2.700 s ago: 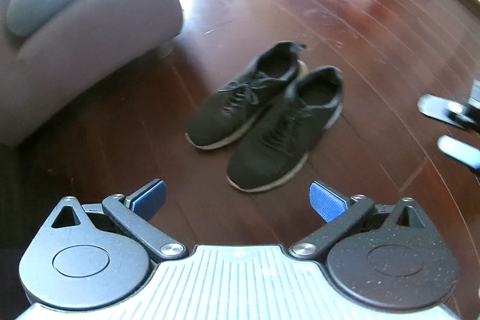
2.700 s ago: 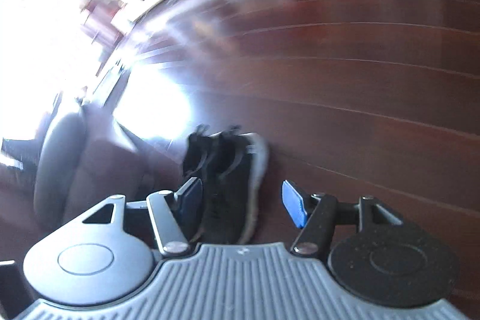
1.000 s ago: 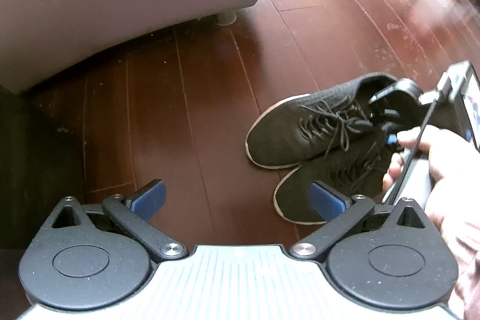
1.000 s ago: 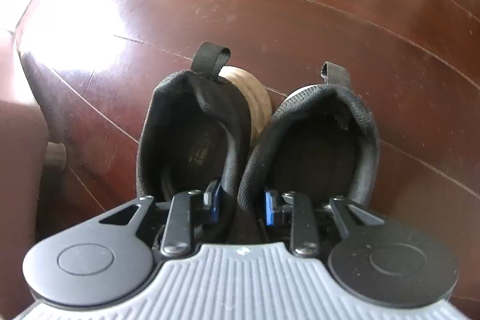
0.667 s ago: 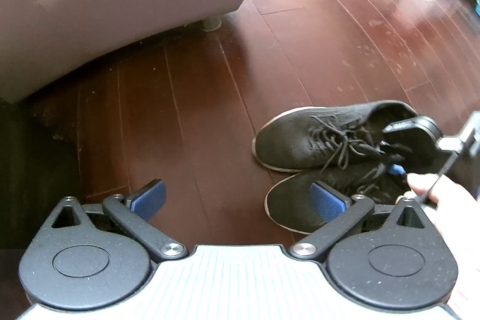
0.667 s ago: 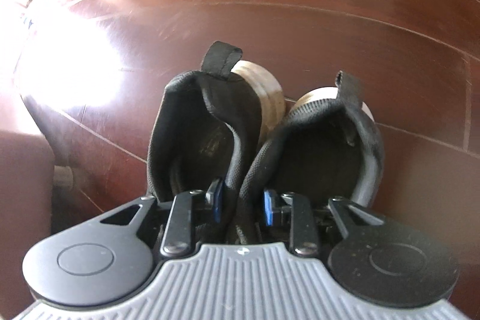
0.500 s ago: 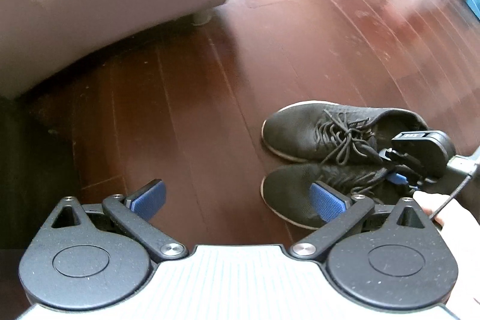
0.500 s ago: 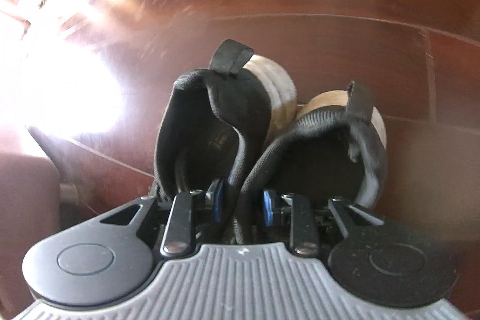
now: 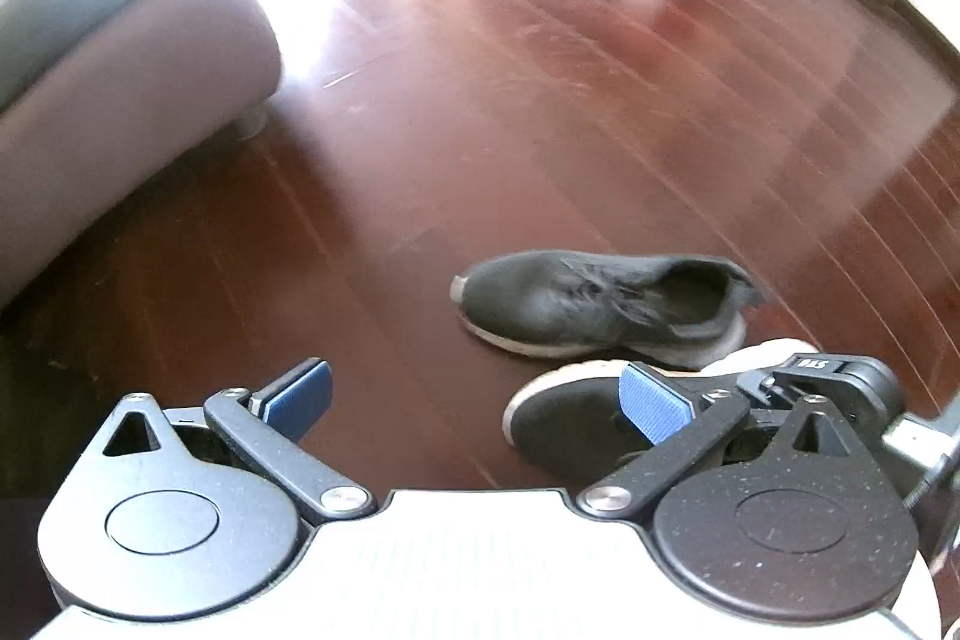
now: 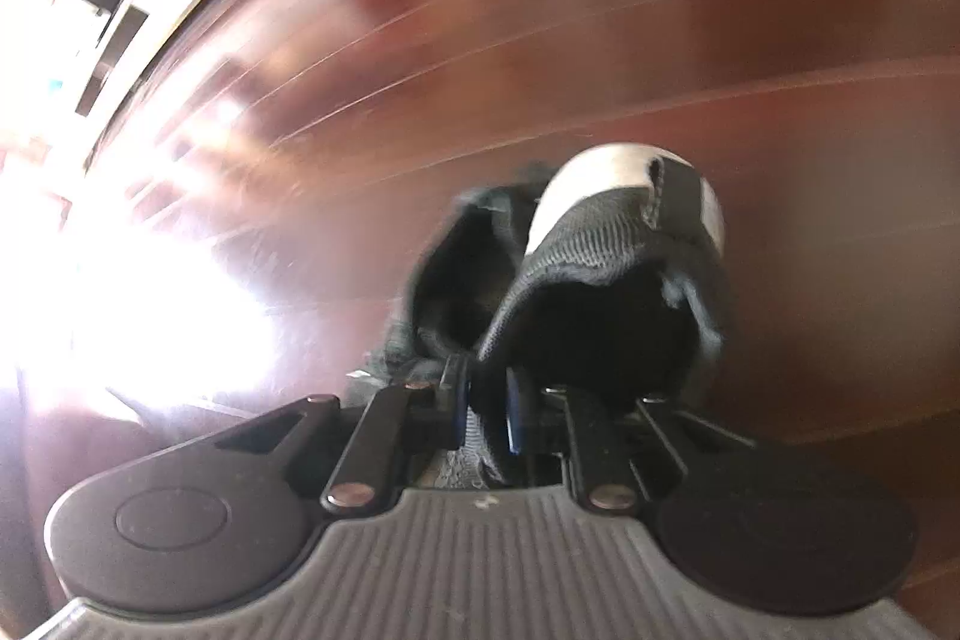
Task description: Organize scattered shoes
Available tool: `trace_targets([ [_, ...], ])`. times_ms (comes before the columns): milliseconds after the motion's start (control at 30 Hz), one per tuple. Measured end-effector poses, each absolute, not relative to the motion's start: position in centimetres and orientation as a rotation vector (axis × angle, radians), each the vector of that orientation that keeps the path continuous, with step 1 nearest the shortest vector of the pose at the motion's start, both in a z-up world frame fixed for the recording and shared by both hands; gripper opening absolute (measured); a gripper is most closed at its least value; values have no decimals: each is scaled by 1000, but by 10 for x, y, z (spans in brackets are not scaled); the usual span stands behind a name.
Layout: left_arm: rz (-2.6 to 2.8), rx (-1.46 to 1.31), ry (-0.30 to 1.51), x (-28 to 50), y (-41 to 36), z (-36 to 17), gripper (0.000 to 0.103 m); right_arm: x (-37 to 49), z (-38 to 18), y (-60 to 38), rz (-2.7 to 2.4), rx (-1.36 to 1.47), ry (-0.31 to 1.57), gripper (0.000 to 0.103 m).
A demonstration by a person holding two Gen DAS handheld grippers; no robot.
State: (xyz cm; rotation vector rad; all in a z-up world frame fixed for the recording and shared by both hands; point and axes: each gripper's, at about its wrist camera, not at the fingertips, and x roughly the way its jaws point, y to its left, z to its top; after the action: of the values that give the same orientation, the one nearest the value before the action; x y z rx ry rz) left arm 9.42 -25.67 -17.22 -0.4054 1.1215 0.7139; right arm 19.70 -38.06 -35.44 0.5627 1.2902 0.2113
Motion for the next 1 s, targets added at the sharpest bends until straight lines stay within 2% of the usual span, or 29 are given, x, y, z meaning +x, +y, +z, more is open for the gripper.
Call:
trace_targets([
  [167, 656, -361, 1151, 99, -280, -182, 103, 205, -351, -417, 181, 663, 1266, 21],
  [233, 661, -353, 1158, 105, -275, -186, 103, 213, -353, -404, 196, 668, 1284, 32],
  [267, 663, -356, 1157, 106, -271, -186, 103, 219, -355, -398, 192, 663, 1299, 41],
  [600, 757, -458, 1203, 104, -225, -206, 103, 269, -402, -328, 203, 367, 1365, 46],
  [633, 762, -467, 1207, 104, -221, -207, 103, 272, -406, -322, 228, 340, 1358, 43],
  [667, 767, -476, 1211, 103, -218, -208, 103, 274, -407, -321, 247, 335, 1345, 31],
  [867, 797, -531, 1235, 100, -199, -216, 103, 262, -404, -324, 176, 534, 1407, 24],
  [933, 803, -539, 1234, 97, -194, -218, 103, 254, -406, -318, 164, 600, 1438, 20],
  [967, 811, -541, 1234, 95, -191, -218, 103, 252, -406, -315, 163, 628, 1443, 14],
  [1000, 817, -545, 1234, 94, -189, -219, 103, 252, -406, -310, 164, 648, 1433, 14],
])
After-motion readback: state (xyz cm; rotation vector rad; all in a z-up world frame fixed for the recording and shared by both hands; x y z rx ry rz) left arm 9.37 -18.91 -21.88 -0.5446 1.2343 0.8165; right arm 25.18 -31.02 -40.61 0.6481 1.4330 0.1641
